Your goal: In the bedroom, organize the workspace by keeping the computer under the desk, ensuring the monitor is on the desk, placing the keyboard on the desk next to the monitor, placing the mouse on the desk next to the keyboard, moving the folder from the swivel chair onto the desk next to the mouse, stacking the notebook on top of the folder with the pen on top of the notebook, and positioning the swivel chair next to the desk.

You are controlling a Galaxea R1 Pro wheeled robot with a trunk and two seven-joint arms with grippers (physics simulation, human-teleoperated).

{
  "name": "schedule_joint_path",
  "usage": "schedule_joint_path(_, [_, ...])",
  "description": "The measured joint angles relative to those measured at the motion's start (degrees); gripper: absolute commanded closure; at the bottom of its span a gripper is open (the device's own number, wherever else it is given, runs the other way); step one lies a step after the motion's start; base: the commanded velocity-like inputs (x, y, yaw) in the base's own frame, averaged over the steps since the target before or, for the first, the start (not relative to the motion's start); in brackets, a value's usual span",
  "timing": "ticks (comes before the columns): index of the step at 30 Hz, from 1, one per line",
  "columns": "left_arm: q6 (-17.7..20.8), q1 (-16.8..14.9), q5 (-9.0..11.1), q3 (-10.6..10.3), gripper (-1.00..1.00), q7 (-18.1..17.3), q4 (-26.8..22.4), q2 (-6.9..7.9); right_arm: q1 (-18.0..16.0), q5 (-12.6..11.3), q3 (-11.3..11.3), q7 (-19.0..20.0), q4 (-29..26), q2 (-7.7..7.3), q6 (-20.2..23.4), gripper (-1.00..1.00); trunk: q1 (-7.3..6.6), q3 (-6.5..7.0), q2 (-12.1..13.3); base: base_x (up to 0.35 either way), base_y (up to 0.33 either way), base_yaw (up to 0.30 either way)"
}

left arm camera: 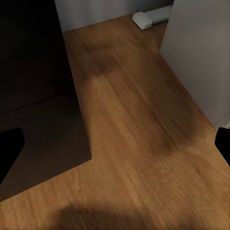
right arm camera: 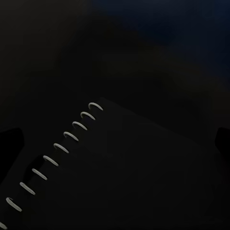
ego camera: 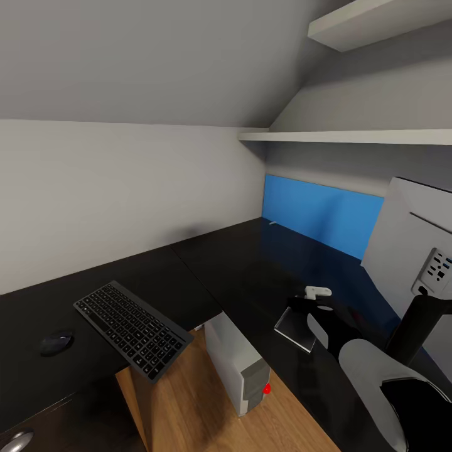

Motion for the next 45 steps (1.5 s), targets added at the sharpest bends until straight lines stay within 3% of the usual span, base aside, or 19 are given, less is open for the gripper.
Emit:
schedule_joint_path(16, [0.0,0.0,0.0,0.0,-1.0,0.0,0.0,0.0,0.01,-0.18,-0.14,0.16,-0.96,-0.04,2.02,-1.0,0.01,0.0,0.0,-0.11,0.0,0.0])
schedule_joint_path(45, [0.0,0.0,-0.02,0.0,-1.0,0.0,-0.01,0.0,0.0,0.26,0.05,0.65,-0.84,0.0,1.78,-1.0,0.0,0.0,0.0,-0.006,0.0,0.0])
